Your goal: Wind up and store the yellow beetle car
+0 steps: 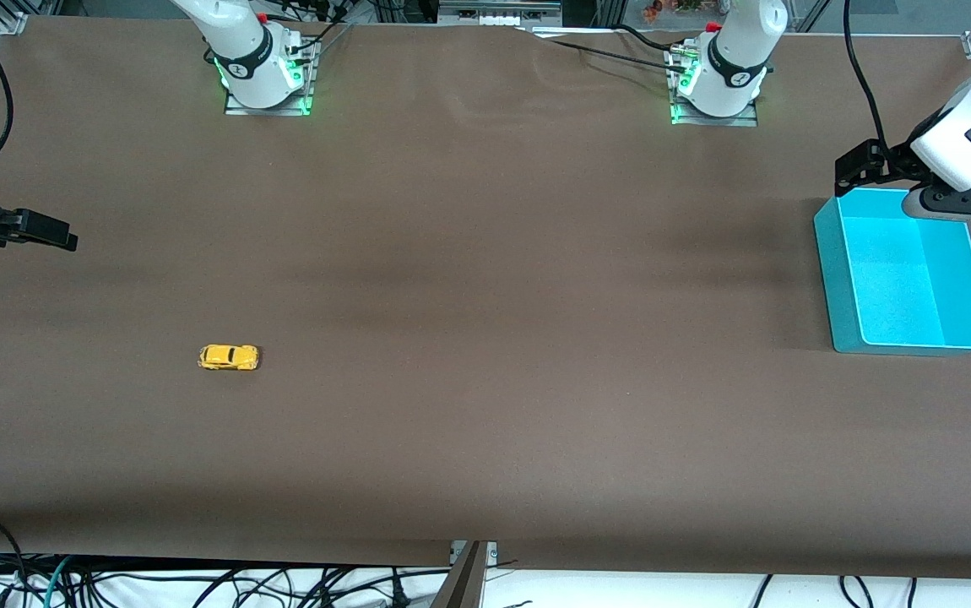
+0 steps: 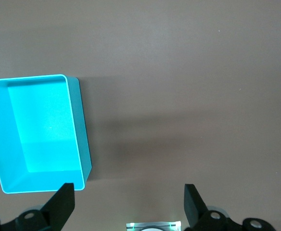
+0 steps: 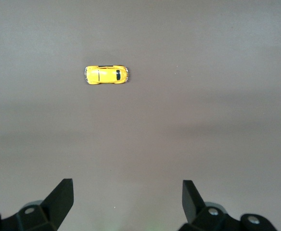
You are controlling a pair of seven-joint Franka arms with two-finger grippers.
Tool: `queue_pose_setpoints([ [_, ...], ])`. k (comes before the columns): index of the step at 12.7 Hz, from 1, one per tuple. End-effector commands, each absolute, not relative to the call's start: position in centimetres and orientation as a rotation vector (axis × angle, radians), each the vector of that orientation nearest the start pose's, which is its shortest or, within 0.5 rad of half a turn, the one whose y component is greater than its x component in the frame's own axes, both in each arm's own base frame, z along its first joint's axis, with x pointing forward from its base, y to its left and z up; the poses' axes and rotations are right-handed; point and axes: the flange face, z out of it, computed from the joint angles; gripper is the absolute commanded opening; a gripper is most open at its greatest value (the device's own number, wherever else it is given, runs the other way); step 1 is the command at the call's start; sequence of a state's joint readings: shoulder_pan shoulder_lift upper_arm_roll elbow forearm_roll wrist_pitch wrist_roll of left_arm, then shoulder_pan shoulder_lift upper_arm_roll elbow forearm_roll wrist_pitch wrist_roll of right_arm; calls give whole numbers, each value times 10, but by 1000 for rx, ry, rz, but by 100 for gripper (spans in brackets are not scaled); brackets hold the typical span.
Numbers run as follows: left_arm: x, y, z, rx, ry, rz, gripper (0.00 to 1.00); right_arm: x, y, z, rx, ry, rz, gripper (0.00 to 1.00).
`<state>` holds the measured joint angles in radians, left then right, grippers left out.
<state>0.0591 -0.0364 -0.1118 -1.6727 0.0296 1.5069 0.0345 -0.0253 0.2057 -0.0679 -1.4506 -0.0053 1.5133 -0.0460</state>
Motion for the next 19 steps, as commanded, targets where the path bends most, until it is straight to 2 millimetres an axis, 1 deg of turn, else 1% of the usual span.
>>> queue_pose_setpoints([
  [1, 529, -31, 597, -3068, 137, 194, 100, 606, -55, 561, -3157, 62, 214, 100],
  [9, 529, -30, 597, -3068, 135, 194, 100, 606, -57, 563, -3157, 50, 207, 100],
  [19, 528, -29, 589, -3066, 134, 208, 100, 606, -58, 562, -3157, 52, 209, 100],
])
